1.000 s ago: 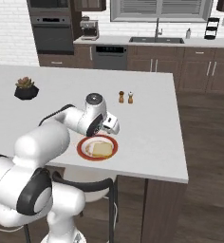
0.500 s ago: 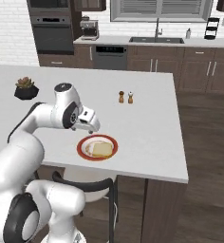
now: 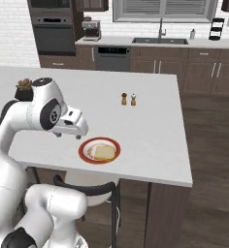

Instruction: Start the toaster. Once the lever pops up, take the bread to the plate on the dining counter.

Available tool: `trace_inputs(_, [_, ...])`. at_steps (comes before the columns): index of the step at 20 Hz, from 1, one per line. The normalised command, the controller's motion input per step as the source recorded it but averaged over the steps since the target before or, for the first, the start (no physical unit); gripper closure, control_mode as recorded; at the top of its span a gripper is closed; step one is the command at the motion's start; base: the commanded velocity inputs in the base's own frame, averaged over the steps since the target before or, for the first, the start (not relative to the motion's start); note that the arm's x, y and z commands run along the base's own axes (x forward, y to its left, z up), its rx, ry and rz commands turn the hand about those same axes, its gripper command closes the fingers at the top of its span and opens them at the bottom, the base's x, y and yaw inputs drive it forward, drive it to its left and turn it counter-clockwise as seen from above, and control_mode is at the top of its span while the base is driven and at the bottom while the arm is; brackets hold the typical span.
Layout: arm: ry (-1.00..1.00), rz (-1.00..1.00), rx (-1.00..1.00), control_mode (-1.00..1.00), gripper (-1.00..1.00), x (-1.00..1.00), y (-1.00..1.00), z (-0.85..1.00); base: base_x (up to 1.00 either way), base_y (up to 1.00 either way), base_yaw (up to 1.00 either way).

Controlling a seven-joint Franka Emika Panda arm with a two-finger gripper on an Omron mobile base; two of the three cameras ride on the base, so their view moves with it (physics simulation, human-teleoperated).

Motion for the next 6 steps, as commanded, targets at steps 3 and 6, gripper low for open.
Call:
trace_inputs(3, [0.07,0.01,0.00,-1.00,-1.00,-0.80,0.00,0.41,0.00,0.00,0.00])
trace_inputs(6, [0.07,0.00,0.00,-1.00,-1.00,-0.70,0.00,0.35,0.00,0.00,0.00])
